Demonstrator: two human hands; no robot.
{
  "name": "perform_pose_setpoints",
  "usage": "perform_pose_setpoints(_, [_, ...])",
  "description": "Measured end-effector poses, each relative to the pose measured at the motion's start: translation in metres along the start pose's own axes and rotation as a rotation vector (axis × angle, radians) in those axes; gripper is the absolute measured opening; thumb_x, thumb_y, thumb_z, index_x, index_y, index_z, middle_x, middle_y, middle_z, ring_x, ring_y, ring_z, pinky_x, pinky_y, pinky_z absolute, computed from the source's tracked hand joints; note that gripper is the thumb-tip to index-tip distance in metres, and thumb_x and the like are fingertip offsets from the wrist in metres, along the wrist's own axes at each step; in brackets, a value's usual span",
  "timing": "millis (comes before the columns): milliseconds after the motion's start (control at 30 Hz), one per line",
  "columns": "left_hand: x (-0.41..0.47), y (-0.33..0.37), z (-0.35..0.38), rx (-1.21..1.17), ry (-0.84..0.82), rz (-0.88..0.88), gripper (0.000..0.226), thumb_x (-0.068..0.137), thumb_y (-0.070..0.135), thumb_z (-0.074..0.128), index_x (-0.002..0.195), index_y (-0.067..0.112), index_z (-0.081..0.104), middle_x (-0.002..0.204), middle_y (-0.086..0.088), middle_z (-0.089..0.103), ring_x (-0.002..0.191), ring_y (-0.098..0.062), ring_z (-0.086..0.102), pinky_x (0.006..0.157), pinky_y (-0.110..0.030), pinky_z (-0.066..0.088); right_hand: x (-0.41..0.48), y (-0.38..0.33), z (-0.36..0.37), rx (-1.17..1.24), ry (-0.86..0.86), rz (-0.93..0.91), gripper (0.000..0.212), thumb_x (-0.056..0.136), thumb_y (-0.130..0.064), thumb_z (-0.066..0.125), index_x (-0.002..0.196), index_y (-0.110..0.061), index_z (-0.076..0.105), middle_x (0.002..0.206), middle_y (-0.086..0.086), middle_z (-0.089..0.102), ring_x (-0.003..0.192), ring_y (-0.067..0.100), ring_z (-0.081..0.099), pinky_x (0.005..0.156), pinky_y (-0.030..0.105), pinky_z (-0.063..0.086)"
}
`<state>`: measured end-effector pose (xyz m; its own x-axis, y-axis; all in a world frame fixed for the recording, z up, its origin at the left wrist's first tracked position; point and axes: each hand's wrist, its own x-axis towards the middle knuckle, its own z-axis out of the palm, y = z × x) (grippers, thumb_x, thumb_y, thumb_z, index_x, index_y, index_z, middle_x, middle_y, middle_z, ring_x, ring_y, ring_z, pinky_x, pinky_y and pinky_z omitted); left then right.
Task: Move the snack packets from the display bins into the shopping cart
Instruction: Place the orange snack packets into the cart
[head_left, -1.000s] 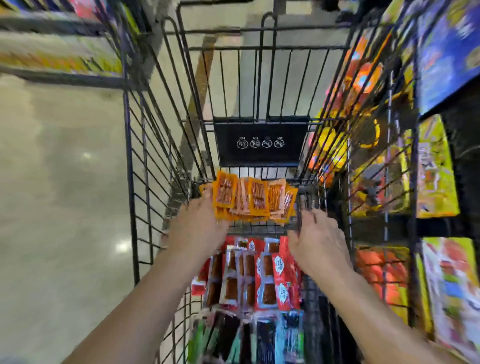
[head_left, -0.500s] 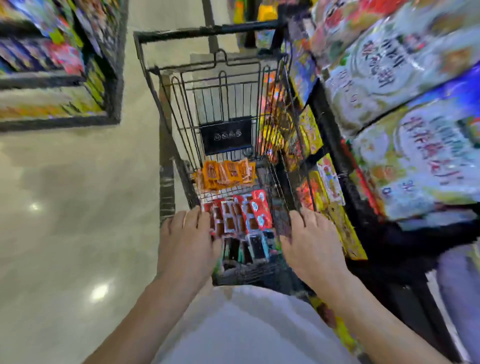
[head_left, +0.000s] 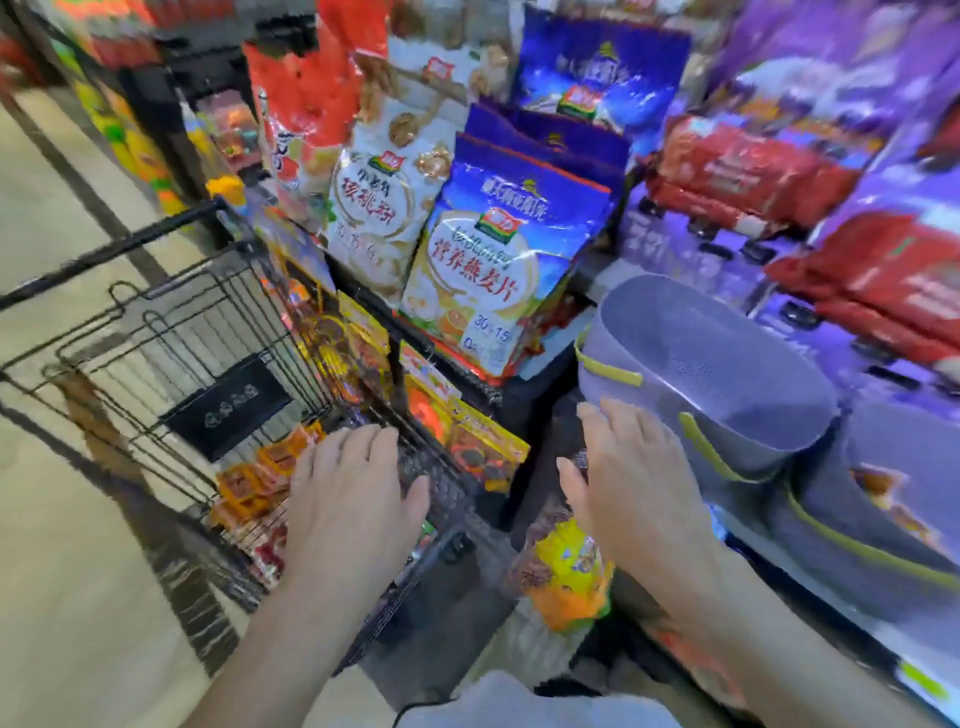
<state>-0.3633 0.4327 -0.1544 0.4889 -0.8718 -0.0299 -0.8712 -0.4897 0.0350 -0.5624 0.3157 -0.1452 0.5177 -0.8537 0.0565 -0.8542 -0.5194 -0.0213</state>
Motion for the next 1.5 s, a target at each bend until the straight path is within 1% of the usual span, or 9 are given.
perform_pose_setpoints(233, [0.022, 0.161, -0.019, -0.041, 0.034, 0.288, 0.057, 0.094, 0.046, 0.070, 0.139, 0.012, 0.064, 0.142, -0.008, 0.064, 0.135, -0.034, 0.056, 0.113, -0.049, 0.039, -0.054, 0.170, -0.019, -0.008, 0.052, 0.335, 0.048, 0.090, -0.034, 0.063, 0.130, -0.007, 0.062, 0.129, 0.015, 0.063, 0.115, 0.040, 0.059, 0.099, 0.049, 0.048])
perform_pose_setpoints(367, [0.025, 0.255, -0.012, 0.008, 0.044, 0.473, 0.062, 0.102, 0.059, 0.046, 0.153, 0.023, 0.045, 0.157, 0.001, 0.048, 0.146, -0.024, 0.042, 0.120, -0.038, 0.031, -0.091, 0.255, -0.016, 0.006, 0.067, 0.486, 0.043, 0.091, -0.036, 0.065, 0.123, -0.008, 0.066, 0.126, 0.015, 0.065, 0.112, 0.040, 0.062, 0.095, 0.049, 0.051])
perform_pose_setpoints(500, [0.029, 0.327, 0.000, -0.007, 0.014, 0.580, 0.062, 0.102, 0.057, 0.046, 0.154, 0.022, 0.042, 0.157, 0.001, 0.047, 0.147, -0.024, 0.041, 0.121, -0.038, 0.030, -0.119, 0.317, -0.006, 0.057, 0.024, 0.606, 0.053, 0.087, -0.032, 0.077, 0.129, -0.001, 0.066, 0.130, 0.021, 0.065, 0.115, 0.045, 0.062, 0.094, 0.052, 0.053])
perform_pose_setpoints(633, [0.038, 0.378, 0.008, -0.093, -0.017, 0.609, 0.059, 0.100, 0.053, 0.058, 0.143, 0.012, 0.058, 0.140, -0.011, 0.063, 0.133, -0.035, 0.054, 0.113, -0.046, 0.039, -0.134, 0.368, 0.009, 0.082, -0.103, 0.653, 0.056, 0.100, -0.049, 0.056, 0.143, -0.013, 0.053, 0.142, 0.009, 0.056, 0.127, 0.036, 0.053, 0.102, 0.046, 0.048])
perform_pose_setpoints(733, [0.054, 0.412, 0.020, -0.083, -0.011, 0.650, 0.061, 0.104, 0.056, 0.049, 0.146, 0.012, 0.053, 0.139, -0.010, 0.061, 0.131, -0.035, 0.053, 0.111, -0.045, 0.038, -0.131, 0.405, 0.024, 0.200, -0.218, 0.657, 0.051, 0.101, -0.053, 0.051, 0.140, -0.021, 0.051, 0.140, 0.004, 0.056, 0.125, 0.030, 0.053, 0.096, 0.039, 0.043])
perform_pose_setpoints(1000, [0.094, 0.466, 0.069, -0.197, -0.077, 0.794, 0.067, 0.109, 0.050, 0.040, 0.163, 0.011, 0.030, 0.162, -0.008, 0.044, 0.150, -0.026, 0.036, 0.122, -0.039, 0.030, -0.093, 0.460, 0.065, 0.484, -0.365, 0.584, 0.017, 0.096, -0.031, 0.068, 0.112, -0.033, 0.062, 0.110, -0.008, 0.065, 0.103, 0.015, 0.061, 0.088, 0.032, 0.045])
perform_pose_setpoints(1167, [0.100, 0.467, 0.078, -0.259, -0.134, 0.801, 0.065, 0.107, 0.046, 0.043, 0.162, 0.012, 0.032, 0.154, -0.007, 0.052, 0.142, -0.025, 0.042, 0.116, -0.043, 0.041, -0.073, 0.475, 0.089, 0.606, -0.583, 0.635, 0.038, 0.094, -0.033, 0.073, 0.129, -0.027, 0.058, 0.132, -0.003, 0.064, 0.119, 0.021, 0.059, 0.103, 0.036, 0.045])
perform_pose_setpoints(1300, [0.100, 0.468, 0.078, -0.274, -0.156, 0.788, 0.065, 0.106, 0.047, 0.044, 0.161, 0.013, 0.033, 0.148, -0.006, 0.055, 0.138, -0.025, 0.044, 0.110, -0.044, 0.046, -0.066, 0.479, 0.106, 0.609, -0.688, 0.587, 0.046, 0.092, -0.028, 0.076, 0.134, -0.023, 0.057, 0.133, -0.003, 0.065, 0.122, 0.021, 0.059, 0.108, 0.037, 0.043])
perform_pose_setpoints(1500, [0.099, 0.468, 0.079, -0.271, -0.160, 0.786, 0.067, 0.105, 0.047, 0.046, 0.162, 0.014, 0.033, 0.146, -0.006, 0.056, 0.137, -0.024, 0.044, 0.106, -0.045, 0.048, -0.059, 0.481, 0.114, 0.583, -0.736, 0.630, 0.030, 0.094, -0.035, 0.073, 0.119, -0.020, 0.066, 0.112, 0.000, 0.071, 0.099, 0.018, 0.067, 0.088, 0.035, 0.053])
